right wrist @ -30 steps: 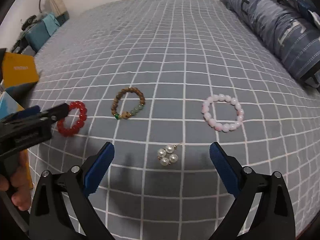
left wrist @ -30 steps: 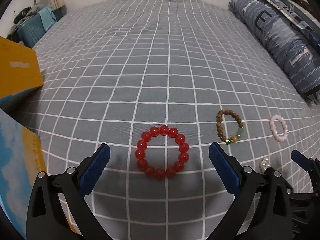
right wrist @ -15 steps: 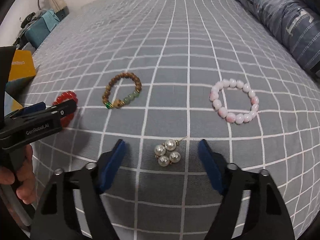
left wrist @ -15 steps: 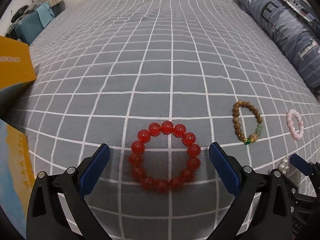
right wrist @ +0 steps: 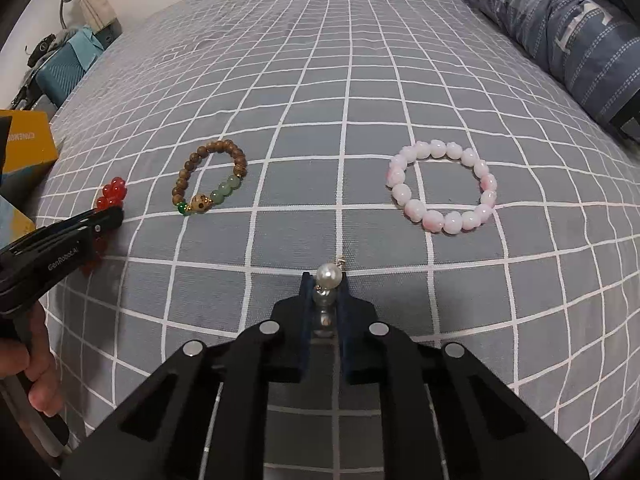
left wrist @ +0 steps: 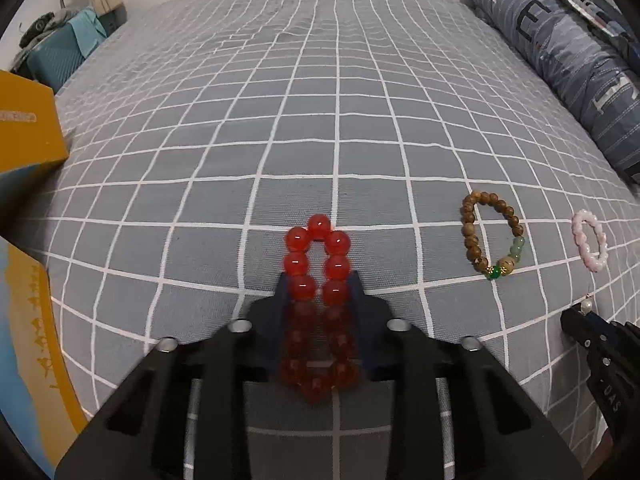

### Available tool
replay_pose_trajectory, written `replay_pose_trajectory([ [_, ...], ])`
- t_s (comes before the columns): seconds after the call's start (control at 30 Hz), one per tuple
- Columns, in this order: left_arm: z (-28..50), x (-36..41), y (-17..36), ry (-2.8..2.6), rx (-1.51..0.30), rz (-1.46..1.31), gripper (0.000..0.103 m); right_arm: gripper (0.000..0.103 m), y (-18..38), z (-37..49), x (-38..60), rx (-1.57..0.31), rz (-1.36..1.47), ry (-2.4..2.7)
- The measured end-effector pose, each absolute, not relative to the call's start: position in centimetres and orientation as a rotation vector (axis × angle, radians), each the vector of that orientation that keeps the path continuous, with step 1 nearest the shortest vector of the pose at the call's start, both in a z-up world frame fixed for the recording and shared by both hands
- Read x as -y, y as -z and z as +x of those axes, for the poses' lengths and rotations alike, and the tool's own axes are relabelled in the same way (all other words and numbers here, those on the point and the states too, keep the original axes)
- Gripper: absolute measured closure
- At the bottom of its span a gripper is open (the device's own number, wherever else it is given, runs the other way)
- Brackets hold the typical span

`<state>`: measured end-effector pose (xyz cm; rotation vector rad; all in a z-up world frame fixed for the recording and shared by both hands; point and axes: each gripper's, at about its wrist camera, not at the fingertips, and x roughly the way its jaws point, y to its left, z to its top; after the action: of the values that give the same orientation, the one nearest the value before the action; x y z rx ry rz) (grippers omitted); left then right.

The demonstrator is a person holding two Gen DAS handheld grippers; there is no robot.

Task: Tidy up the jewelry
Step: 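Grasp the red bead bracelet with the left tool while the right tool grasps the pearl cluster, then carry the red bead bracelet and pearl cluster over the white box with both tools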

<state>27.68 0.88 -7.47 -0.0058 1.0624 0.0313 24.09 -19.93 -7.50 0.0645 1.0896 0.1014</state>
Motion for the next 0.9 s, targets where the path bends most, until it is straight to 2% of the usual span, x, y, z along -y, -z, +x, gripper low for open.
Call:
replay_pose_trajectory([
  [0.17,27.1,-1.0,7.0,-0.041,-1.04,-0.014,0.077,0.093,7.0,23.8,20.0,-1.072,0.074,-0.108],
  [0.27,26.7,-1.0,6.6,-0.046,-1.023,-0.011,0.09,0.093,6.5,23.6,20.3,-1.054,0.083,-0.112],
  [0.9,25.6,-1.8,5.0,-0.039,-0.982,-0.033,0.09,0.093,4.9,22.4,20.6,-0.991,0.085,-0.132],
])
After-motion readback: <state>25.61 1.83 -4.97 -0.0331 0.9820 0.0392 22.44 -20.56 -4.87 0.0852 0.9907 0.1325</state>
